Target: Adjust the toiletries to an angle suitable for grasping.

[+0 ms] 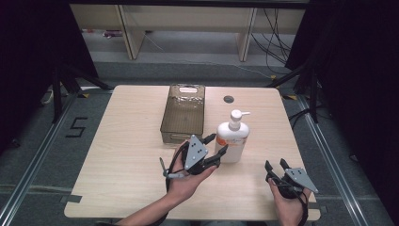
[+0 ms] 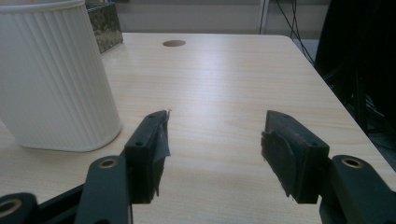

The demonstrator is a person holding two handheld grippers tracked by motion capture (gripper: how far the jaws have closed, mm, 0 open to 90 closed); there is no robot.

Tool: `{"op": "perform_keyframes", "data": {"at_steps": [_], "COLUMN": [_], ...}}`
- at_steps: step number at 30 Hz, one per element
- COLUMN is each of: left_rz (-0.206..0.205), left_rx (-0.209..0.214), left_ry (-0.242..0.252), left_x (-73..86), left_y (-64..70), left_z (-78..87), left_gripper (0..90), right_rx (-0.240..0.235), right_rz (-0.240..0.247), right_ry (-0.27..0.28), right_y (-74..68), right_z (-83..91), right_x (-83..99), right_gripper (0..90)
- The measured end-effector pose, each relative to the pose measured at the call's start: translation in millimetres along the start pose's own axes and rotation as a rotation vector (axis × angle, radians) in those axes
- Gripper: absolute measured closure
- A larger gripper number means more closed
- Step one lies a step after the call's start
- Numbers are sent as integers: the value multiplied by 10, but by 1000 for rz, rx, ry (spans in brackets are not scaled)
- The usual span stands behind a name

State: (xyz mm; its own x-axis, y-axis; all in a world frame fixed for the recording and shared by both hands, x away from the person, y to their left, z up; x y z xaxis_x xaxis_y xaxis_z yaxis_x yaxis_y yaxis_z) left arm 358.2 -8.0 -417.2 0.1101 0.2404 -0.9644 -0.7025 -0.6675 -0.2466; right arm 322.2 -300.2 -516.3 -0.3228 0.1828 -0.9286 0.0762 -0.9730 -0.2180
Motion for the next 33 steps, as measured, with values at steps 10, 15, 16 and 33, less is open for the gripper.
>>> {"op": "perform_keyframes", "data": {"at_steps": [10,15,16,33], "left_rz": [-2,6,10,41], "left_rx": [-83,-95,-94,-99], "left_ry": [-5,-18,-20,-43], "left_x": [-299,-395,-407,-493], "left_y": [-32,-44,-43,-97], "left_z": [-346,-500,-525,-712], "left_gripper": [459,451,449,532], "right_rx": [0,-19,-18,-8], "right_rz": [-61,-49,-49,-40], "right_ry": [-31,-25,-26,-47], "right_y": [-30,0,0,7], "right_z": [9,-9,-9,-11], "right_x": [6,0,-1,-11], "right_gripper": [403,397,396,383]}}
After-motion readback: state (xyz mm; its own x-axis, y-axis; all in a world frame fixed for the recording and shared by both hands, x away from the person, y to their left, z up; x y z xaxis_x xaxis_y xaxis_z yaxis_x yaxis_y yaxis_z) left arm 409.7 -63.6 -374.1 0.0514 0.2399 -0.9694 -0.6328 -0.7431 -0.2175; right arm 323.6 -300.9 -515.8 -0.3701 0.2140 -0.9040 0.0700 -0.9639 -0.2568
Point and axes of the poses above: each handheld gripper's, and its own axes: z roughly backward along the jaws, x roughly out of its underside, y roughly to its right, the point moved 1 cm from there along -z, roughly forward along the jaws, and after that the axes turned 12 degrees about -z, right-handed, at the moved point
